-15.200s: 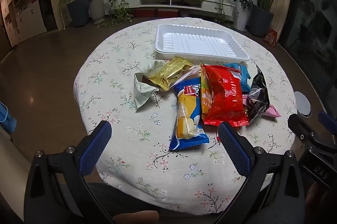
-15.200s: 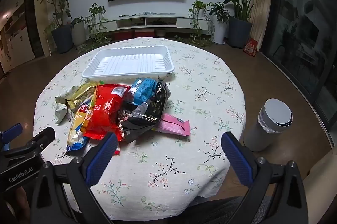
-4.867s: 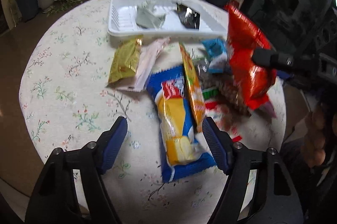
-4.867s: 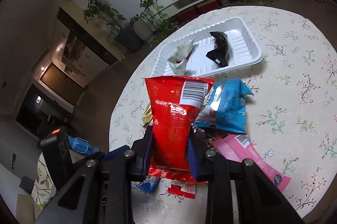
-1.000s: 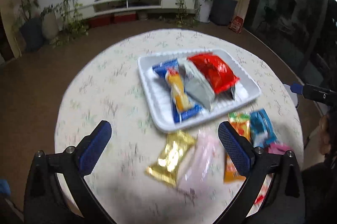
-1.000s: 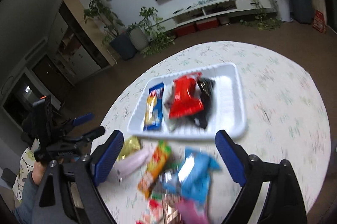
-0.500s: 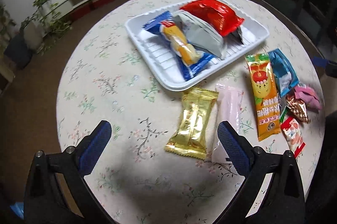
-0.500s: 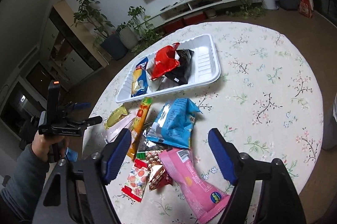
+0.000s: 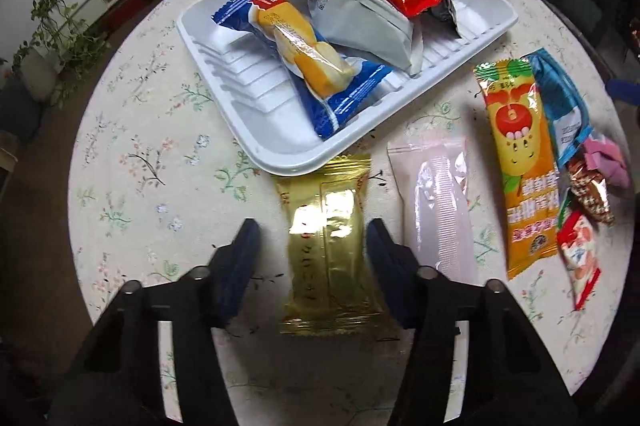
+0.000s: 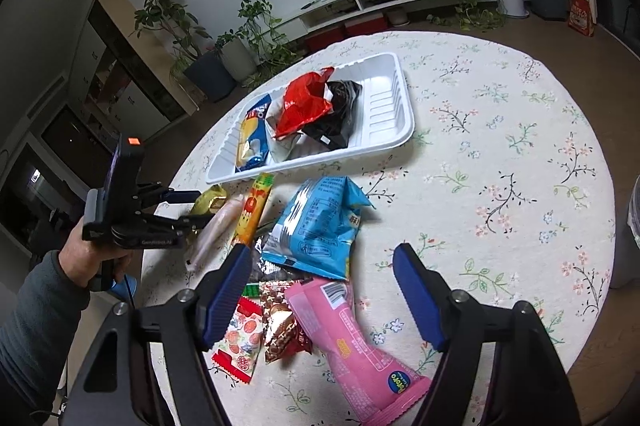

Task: Organize snacks
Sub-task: 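Grasp the gold wrapper with the left tool while the right tool grasps the pink bar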

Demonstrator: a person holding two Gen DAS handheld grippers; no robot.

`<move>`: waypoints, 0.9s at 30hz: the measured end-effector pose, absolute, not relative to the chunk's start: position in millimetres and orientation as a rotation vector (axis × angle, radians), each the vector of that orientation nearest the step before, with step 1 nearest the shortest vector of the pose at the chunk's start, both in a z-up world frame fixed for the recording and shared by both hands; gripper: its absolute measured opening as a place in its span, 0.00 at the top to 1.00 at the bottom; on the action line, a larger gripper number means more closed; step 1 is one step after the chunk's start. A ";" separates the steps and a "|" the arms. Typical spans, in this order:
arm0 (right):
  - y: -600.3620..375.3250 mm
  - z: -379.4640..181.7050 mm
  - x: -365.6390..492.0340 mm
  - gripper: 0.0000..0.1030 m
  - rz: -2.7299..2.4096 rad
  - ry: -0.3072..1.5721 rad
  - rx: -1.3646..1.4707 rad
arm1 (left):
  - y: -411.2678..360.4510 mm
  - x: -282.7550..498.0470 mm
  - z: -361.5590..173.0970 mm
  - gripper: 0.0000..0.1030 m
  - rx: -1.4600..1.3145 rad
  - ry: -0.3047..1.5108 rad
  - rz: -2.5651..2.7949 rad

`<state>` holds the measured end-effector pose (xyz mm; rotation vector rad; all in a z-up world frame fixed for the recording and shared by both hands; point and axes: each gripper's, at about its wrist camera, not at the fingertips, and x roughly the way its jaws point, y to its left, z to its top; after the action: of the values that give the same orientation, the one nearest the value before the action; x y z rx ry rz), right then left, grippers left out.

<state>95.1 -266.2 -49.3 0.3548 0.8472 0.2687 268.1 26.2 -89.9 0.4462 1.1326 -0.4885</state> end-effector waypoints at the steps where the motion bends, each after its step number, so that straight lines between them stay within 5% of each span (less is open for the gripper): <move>1: -266.4 -49.4 95.5 0.28 0.270 0.849 0.354 | 24.4 266.3 -90.0 0.70 0.436 1.137 -0.492; 12: -283.2 -41.8 91.1 0.30 0.303 0.860 0.345 | 43.8 242.7 -76.6 0.71 0.285 1.137 -0.461; 20: -231.4 -36.4 76.6 0.31 0.462 0.990 -0.106 | 85.4 173.9 -33.7 0.71 -0.029 1.021 -0.519; 27: -227.8 -66.5 84.2 0.41 0.447 1.099 -0.182 | 54.4 122.7 -34.3 0.71 -0.144 1.008 -0.603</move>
<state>84.2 -227.8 -66.5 -0.1824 1.0985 0.4471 122.7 54.4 -34.3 -0.1441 1.0078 -0.6028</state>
